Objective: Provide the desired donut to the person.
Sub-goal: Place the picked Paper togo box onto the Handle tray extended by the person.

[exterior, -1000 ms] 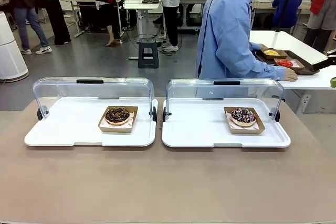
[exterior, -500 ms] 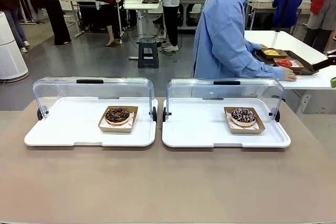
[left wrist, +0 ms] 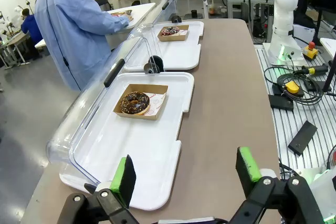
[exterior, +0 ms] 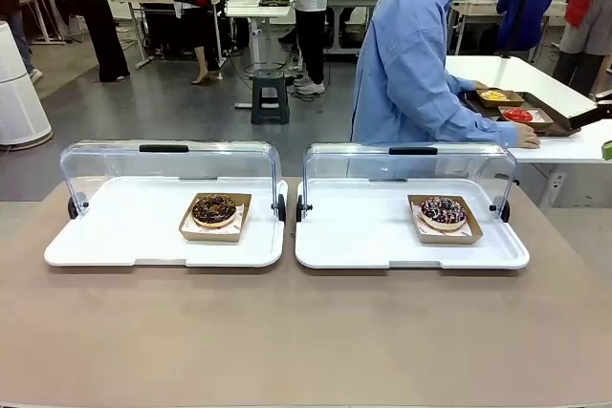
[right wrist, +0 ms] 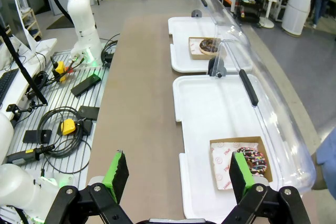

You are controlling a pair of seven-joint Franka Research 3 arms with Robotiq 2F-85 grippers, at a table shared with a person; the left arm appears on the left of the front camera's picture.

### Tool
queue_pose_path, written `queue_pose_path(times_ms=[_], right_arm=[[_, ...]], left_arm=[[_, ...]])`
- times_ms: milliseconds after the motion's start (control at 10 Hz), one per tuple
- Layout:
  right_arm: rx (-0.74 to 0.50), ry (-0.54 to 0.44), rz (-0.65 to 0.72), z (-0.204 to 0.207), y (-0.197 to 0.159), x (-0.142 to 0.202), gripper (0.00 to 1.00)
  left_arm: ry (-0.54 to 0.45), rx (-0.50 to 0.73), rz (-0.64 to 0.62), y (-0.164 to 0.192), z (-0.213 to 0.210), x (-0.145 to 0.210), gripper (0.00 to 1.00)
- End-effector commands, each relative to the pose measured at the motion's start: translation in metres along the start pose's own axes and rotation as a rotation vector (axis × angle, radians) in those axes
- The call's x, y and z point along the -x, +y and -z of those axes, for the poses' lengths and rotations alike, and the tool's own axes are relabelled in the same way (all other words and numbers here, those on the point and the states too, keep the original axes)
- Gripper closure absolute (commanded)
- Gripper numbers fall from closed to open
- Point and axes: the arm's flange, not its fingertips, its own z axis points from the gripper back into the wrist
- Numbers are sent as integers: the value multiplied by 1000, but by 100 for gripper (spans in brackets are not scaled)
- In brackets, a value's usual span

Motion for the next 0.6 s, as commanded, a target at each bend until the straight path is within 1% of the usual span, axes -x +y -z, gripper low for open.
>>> queue_pose_path(times_ms=[0,500], right_arm=[[-1,-5,-1,1,-1,0,0],[-1,-5,-1,1,-1,0,0]], left_arm=[[-7,-3,2,-1,-1,0,0],[-7,-3,2,-1,-1,0,0]])
